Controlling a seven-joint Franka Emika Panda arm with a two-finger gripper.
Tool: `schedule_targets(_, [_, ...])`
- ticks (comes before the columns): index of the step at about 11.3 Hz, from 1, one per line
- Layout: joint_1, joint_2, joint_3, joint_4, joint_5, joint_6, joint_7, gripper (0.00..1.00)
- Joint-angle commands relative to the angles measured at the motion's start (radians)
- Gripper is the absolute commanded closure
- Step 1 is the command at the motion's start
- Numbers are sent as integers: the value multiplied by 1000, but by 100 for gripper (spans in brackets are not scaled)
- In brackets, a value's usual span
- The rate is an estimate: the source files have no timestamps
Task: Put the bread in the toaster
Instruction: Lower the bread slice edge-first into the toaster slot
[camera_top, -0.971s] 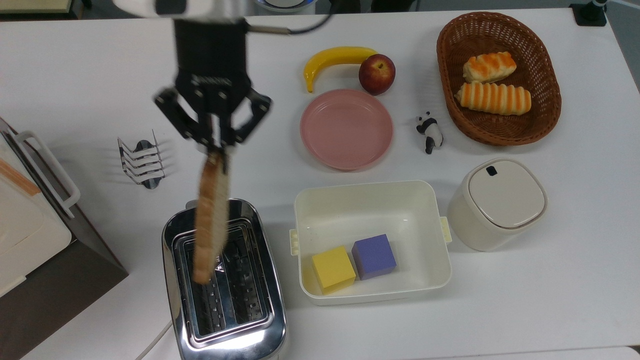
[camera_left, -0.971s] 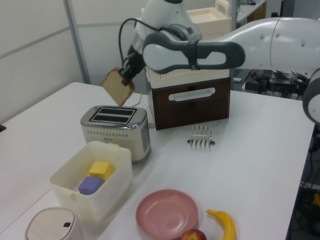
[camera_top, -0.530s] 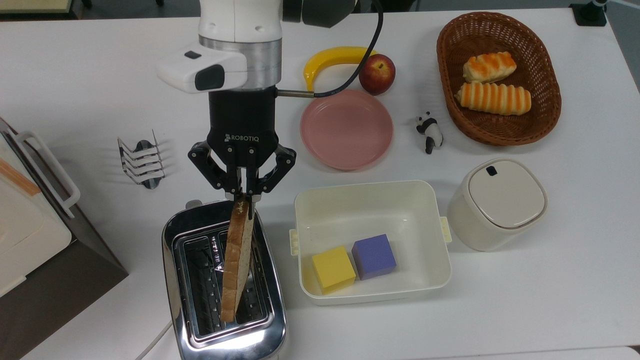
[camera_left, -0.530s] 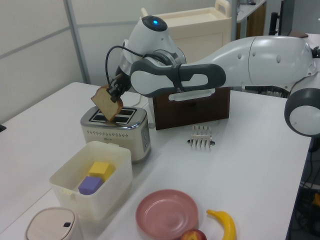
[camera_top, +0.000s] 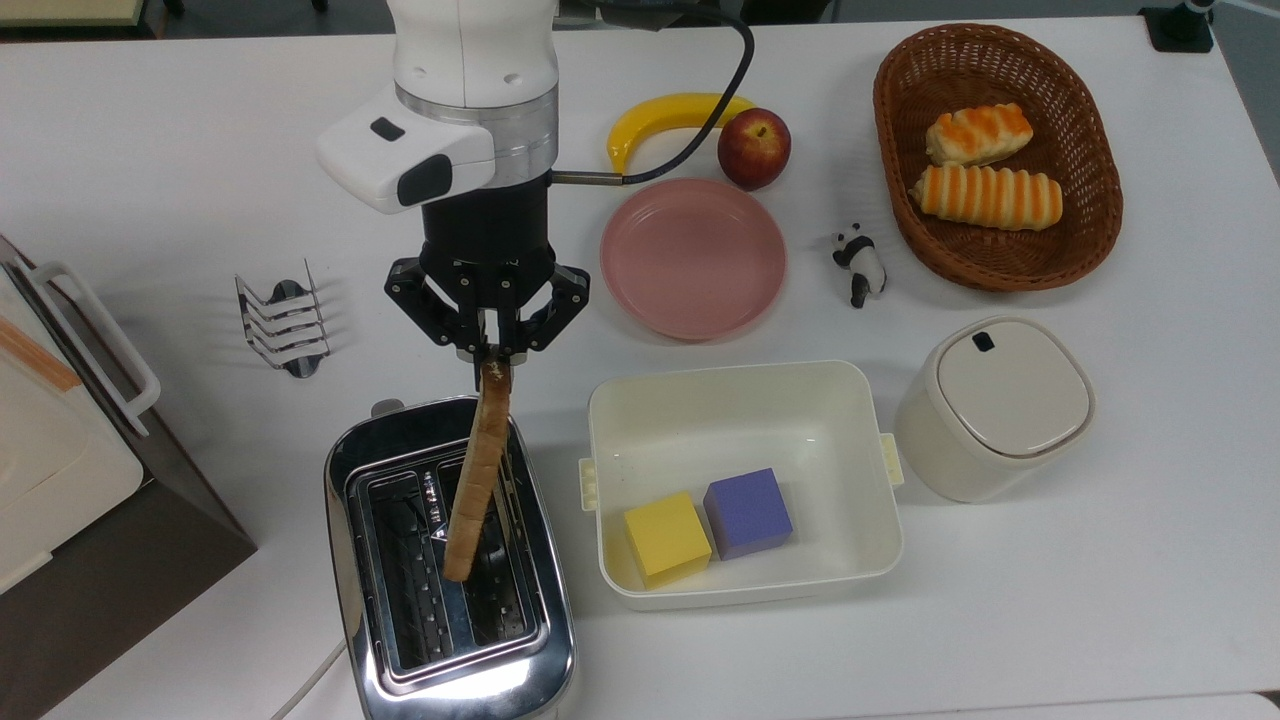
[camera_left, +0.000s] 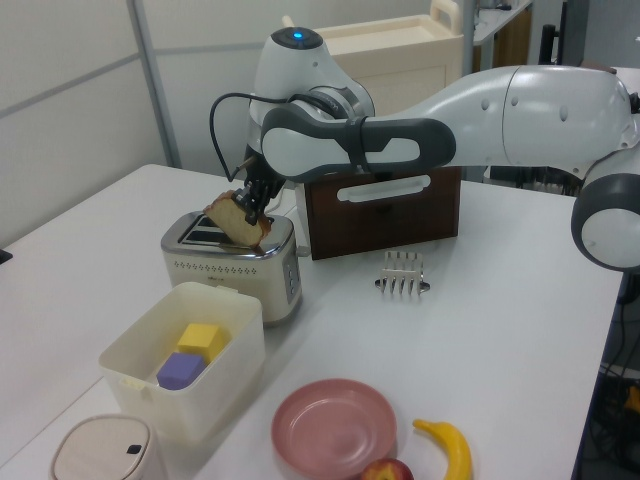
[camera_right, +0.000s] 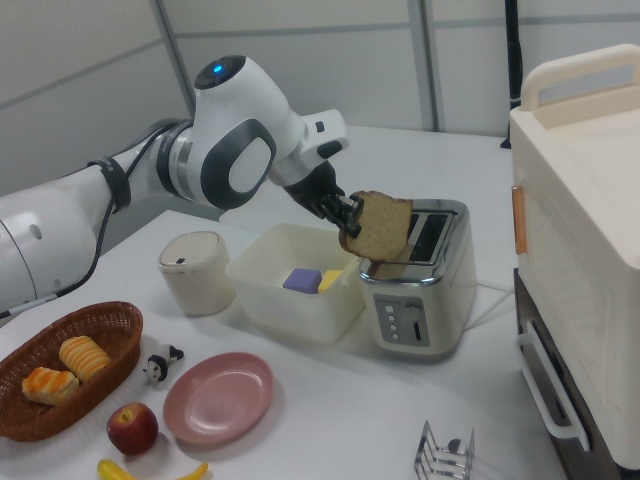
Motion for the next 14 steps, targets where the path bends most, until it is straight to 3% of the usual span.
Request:
schedule_targets(1, [1, -24, -4, -23, 20, -53, -29, 82])
schedule_targets(2, [1, -24, -4, -21, 20, -42, -29, 73])
schedule_targets(4, [-1, -26, -5, -20, 20, -15, -27, 71])
schedule_targets(6, [-2, -26, -5, -18, 20, 25, -30, 97])
schedule_targets(8, [-4, -23, -4, 0, 26, 54, -43, 98])
schedule_targets(11, [-7, -18, -2, -9, 90, 142, -104, 98])
schedule_targets(14, [-14, -3, 0, -12, 93, 142, -191, 97])
